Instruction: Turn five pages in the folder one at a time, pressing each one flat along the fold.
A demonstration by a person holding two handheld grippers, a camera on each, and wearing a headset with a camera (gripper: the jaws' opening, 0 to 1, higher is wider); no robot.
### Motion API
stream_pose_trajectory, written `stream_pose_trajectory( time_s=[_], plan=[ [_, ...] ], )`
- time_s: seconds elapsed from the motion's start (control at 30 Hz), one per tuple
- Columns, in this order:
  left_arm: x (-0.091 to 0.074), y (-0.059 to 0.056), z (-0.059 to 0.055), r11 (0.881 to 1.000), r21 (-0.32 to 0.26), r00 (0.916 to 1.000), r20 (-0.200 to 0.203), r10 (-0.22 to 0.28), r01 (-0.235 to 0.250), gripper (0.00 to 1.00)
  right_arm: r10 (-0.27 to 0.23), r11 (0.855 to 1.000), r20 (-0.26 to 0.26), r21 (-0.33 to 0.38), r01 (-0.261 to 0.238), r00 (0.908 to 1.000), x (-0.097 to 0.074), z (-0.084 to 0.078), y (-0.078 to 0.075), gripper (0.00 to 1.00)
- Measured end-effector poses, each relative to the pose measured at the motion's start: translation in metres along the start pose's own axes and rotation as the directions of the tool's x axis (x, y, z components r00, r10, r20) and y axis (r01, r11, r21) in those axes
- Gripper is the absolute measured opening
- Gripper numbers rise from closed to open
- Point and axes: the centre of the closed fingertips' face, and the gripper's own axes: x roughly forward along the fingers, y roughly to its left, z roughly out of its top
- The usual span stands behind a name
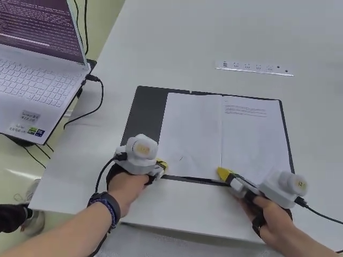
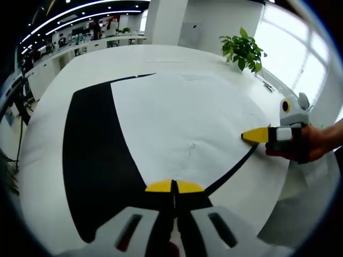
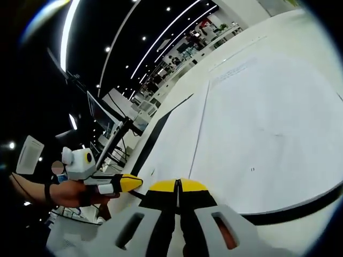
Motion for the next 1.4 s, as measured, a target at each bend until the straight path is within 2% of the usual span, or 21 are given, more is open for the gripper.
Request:
stream_pose_trajectory(
  time_s=[0.27,0.37,0.43,0.5,0.6,0.77,0.83,0.97,1.07,1.17,1.23,1.4],
  plan=[
    [0.0,0.0,0.0,1.0,-0.025,0.9999,-0.002,0.013,-0.013,0.0,-0.025,0.999,-0.005,0.022,0.025,0.9997,-0.006,-0.006,-0.002,0.0],
    [-0.001,0.0,-0.002,0.998,-0.066,0.9995,0.024,0.019,-0.018,0.0,-0.043,0.997,-0.002,0.059,0.043,0.9991,-0.011,-0.01,-0.001,0.0],
    [-0.002,-0.001,-0.001,0.999,-0.029,0.9992,0.026,0.029,-0.028,0.0,-0.05,0.996,-0.006,0.071,0.051,0.9987,-0.012,-0.011,-0.002,0.0],
    [-0.002,-0.005,0.0,0.999,-0.027,0.9994,0.017,0.029,-0.028,0.0,-0.054,0.995,-0.013,0.082,0.055,0.9984,-0.014,-0.011,-0.001,0.0],
    [-0.003,-0.012,0.0,1.0,-0.01,1.0,0.0,0.005,-0.005,0.09,-0.055,0.994,-0.015,0.089,0.056,0.9984,-0.018,-0.01,0.0,0.0],
    [-0.012,-0.022,0.011,1.0,-0.014,0.9987,0.047,-0.021,0.022,0.16,-0.063,0.997,-0.017,0.047,0.064,0.9978,-0.026,-0.004,0.003,0.03],
    [-0.019,-0.026,0.024,0.999,-0.009,0.9944,0.101,-0.031,0.033,0.21,-0.065,0.998,-0.018,0.026,0.065,0.9977,-0.03,0.0,0.002,0.09],
    [-0.028,-0.031,0.035,0.999,0.002,0.9916,0.124,-0.036,0.036,0.25,-0.082,0.997,0.001,-0.015,0.082,0.9966,-0.039,0.016,-0.001,0.19],
    [-0.033,-0.031,0.039,0.999,0.02,0.9922,0.121,-0.029,0.026,0.33,-0.095,0.994,0.017,-0.046,0.096,0.9953,-0.048,0.029,-0.004,0.25],
    [-0.04,-0.032,0.045,0.999,0.032,0.9889,0.144,-0.036,0.031,0.37,-0.122,0.986,0.018,-0.115,0.123,0.9923,-0.057,0.038,-0.011,0.34],
    [-0.044,-0.033,0.049,0.998,0.046,0.9875,0.152,-0.04,0.034,0.41,-0.128,0.982,0.013,-0.136,0.129,0.9917,-0.064,0.042,-0.011,0.38],
    [-0.061,-0.033,0.063,0.996,0.084,0.9812,0.185,-0.053,0.038,0.49,-0.142,0.972,0.029,-0.185,0.145,0.9894,-0.081,0.057,-0.017,0.41]
  ],
)
